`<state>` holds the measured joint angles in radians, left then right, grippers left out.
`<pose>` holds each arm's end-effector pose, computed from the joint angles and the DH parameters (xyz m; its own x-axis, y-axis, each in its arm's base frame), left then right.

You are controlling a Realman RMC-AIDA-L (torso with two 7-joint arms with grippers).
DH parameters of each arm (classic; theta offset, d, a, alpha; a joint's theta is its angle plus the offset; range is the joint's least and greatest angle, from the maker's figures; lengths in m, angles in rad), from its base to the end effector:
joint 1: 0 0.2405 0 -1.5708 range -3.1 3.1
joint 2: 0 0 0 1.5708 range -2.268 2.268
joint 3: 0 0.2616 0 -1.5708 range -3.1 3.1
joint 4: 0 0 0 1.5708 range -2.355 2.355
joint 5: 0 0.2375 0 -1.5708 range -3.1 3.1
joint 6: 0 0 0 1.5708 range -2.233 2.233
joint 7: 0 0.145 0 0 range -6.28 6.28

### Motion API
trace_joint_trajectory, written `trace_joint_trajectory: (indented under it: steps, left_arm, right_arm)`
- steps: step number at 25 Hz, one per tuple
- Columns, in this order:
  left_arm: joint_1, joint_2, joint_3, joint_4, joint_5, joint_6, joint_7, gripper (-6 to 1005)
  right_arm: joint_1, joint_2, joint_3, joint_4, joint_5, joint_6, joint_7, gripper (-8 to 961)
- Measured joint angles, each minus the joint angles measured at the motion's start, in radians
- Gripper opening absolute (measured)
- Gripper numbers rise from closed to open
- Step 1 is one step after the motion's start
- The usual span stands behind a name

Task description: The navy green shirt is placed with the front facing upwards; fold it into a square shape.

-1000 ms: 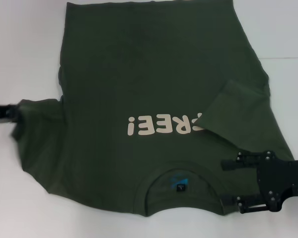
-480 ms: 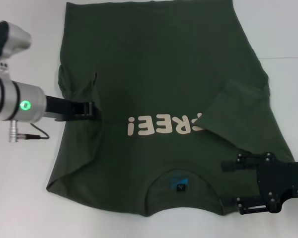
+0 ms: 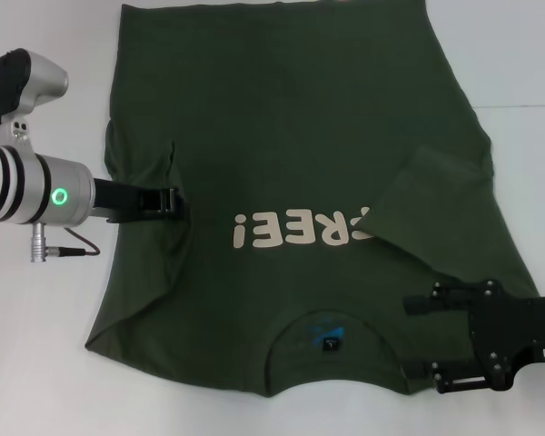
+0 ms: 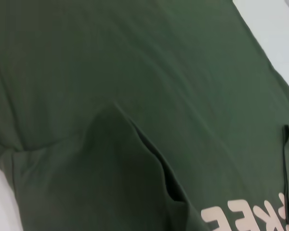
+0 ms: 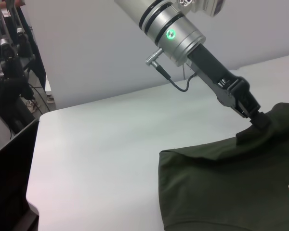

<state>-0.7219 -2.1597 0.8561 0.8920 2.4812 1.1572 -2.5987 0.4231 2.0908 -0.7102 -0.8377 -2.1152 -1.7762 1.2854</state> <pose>-0.2321 0.4408 -0.0149 0.3473 0.8522 0.3914 0.9300 -0.2594 -0.2606 0.2946 0.3090 0.0148 0.8902 -0.2321 -0.3921 -0.2854 -0.9548 -0.0827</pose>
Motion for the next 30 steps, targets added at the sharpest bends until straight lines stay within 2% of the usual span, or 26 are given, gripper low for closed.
trace_joint_trajectory:
  steps: [10,20,26,30]
  left_arm:
    - [-0.023,-0.002,0.009,-0.003,-0.014,-0.019,-0.001,31]
    - [-0.036,0.001,0.005,-0.066,-0.016,-0.045,0.006,33]
    - [-0.037,0.000,-0.003,-0.082,-0.083,-0.043,-0.001,147]
    - [-0.038,0.012,-0.004,-0.106,-0.153,-0.043,0.005,214]
  right_arm:
    - [0.002,0.000,0.000,0.011,0.000,0.007,0.000,816]
    - [-0.001,0.000,0.000,0.021,0.000,0.013,-0.004,815]
    - [-0.002,0.000,0.000,0.021,0.000,0.013,-0.007,816]
    - [-0.004,0.000,0.002,0.022,0.000,0.012,-0.008,816]
